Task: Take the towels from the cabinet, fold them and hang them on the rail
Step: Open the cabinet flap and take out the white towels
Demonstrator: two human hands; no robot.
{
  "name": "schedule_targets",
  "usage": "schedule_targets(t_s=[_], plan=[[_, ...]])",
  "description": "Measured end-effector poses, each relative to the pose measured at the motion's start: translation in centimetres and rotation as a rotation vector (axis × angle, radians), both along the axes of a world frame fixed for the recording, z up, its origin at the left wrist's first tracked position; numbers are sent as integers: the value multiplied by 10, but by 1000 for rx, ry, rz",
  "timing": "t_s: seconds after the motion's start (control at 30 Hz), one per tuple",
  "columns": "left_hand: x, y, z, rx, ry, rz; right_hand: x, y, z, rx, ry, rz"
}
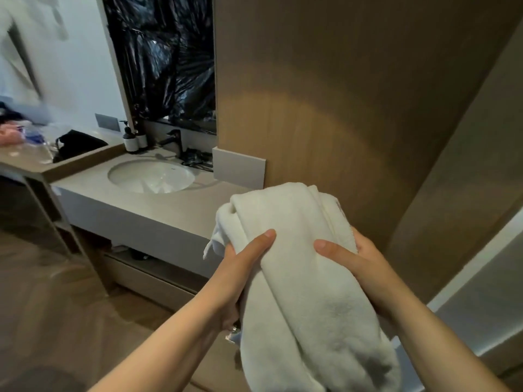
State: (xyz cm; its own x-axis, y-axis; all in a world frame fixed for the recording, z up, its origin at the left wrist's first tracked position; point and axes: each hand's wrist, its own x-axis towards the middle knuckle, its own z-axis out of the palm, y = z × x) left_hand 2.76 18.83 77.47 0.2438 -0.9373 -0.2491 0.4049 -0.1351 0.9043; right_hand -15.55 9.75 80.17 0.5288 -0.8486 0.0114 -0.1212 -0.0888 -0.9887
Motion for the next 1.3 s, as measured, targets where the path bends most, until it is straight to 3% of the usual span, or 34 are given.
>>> schedule_targets(t_s=[0.47, 0.77, 0.97, 1.3], plan=[[133, 17, -4, 36, 101, 211, 158, -13, 0, 9, -15, 207], [179, -37, 7, 44, 132, 351, 218, -81, 7, -36, 3, 281], [209, -75, 15, -1, 55, 417, 258, -130, 19, -102, 20, 346], [276, -147, 16, -59, 58, 385, 326, -200, 33, -159, 23, 393]])
